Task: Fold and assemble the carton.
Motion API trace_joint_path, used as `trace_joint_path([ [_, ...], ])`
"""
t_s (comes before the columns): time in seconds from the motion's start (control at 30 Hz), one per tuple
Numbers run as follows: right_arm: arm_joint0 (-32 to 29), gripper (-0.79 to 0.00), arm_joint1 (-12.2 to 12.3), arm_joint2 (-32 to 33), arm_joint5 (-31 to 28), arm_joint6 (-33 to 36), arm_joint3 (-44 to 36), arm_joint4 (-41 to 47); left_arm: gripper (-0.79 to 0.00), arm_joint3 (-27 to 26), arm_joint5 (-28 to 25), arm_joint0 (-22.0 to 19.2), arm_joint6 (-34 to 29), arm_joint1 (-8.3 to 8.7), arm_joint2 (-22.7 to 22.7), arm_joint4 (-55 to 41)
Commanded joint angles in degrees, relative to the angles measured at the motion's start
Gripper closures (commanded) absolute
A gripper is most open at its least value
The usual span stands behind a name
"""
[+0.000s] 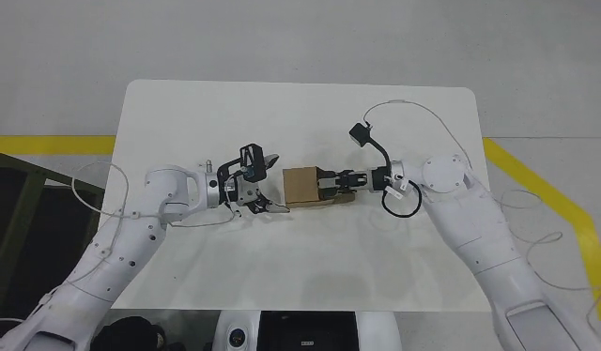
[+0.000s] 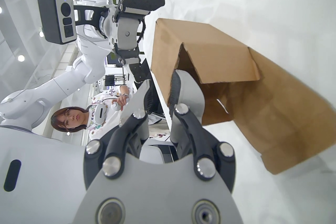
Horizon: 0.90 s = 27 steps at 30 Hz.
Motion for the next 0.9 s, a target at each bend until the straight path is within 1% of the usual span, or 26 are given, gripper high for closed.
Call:
trace_joint_path([
  [0.0,-0.60,0.000,0.47,1.09,0.55,-0.14,-1.31,-0.91,-0.785,-0.02,0.59,-0.29,-0.28,-0.31,0.67,-0.15],
  [0.13,-1.78,0.000,1.37,3.09,1.71,0.21,-4.64,-2.75,-0.785,0.00,0.29,-1.23,0.92,-0.88,2.07,2.12],
  [0.23,-2.84,0.000,1.94,3.90,3.04,1.22,-7.68,-4.18,-0.785,0.96,0.22,-1.54,2.58,-1.18,2.50,3.20],
  [0.67,-3.03,0.000,1.94,3.85,3.19,0.94,-7.71,-4.23,-0.785,4.79,0.60,-1.93,6.85,-2.30,3.70,4.94],
  [0.73,-4.22,0.000,2.07,3.70,4.74,0.94,-8.45,-3.97,-0.785,5.63,0.63,-2.35,7.13,-2.53,3.97,5.05],
  [0.87,-6.13,0.000,2.84,4.43,9.14,3.36,-11.19,-5.51,-0.785,6.79,0.61,-3.05,7.58,-3.03,4.68,5.37],
])
